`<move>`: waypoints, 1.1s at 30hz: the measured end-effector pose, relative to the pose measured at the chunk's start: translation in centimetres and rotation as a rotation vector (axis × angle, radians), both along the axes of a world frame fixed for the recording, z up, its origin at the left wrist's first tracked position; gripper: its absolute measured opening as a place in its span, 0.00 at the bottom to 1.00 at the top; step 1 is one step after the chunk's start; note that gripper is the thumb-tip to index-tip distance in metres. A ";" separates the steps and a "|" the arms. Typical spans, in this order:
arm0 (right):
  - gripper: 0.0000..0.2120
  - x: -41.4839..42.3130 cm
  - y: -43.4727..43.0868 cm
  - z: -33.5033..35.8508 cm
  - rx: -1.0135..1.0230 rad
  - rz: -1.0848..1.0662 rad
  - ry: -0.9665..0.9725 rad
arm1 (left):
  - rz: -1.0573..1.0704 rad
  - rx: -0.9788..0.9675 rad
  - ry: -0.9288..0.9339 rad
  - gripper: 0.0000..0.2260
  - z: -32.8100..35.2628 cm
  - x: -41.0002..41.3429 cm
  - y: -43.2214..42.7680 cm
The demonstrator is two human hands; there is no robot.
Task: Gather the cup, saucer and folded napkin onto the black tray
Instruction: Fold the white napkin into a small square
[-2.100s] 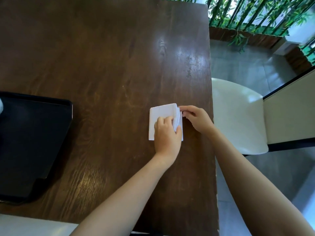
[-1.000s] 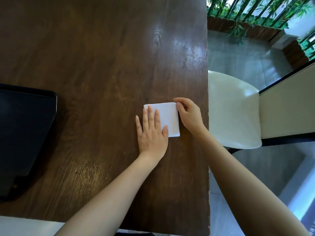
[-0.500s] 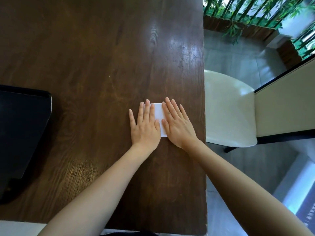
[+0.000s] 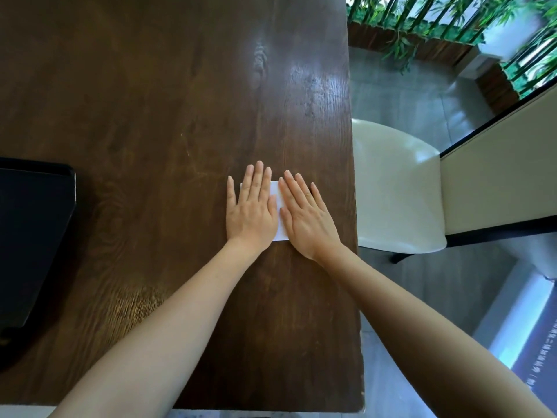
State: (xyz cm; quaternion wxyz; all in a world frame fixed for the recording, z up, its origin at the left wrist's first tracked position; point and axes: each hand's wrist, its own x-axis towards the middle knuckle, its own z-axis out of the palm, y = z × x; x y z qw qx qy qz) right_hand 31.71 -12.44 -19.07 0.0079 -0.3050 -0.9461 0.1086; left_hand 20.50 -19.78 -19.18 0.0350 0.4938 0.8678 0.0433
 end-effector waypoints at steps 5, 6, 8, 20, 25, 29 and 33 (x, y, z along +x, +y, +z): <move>0.25 0.0 -0.2 0.2 -0.006 -0.005 0.001 | 0.033 0.011 -0.023 0.25 -0.1 -0.1 -1.1; 0.25 0.0 -0.2 0.2 0.000 -0.005 -0.001 | 0.035 0.008 -0.024 0.26 -0.1 -0.2 -1.5; 0.26 0.0 -0.2 0.4 0.006 -0.005 -0.002 | 0.039 0.001 -0.035 0.27 0.1 -0.2 -2.1; 0.26 -0.1 -0.2 0.1 0.028 -0.004 -0.029 | 0.099 0.091 -0.053 0.25 2.3 0.1 -0.5; 0.26 0.0 0.2 -0.2 0.041 0.024 -0.047 | 0.003 0.027 -0.070 0.26 0.4 1.4 0.4; 0.25 0.4 0.2 0.1 -0.013 0.038 -0.002 | -0.036 0.042 -0.058 0.27 0.0 0.7 -0.1; 0.25 1.2 0.2 0.4 -0.004 0.044 -0.004 | -0.074 0.020 -0.046 0.27 -0.2 0.2 -0.7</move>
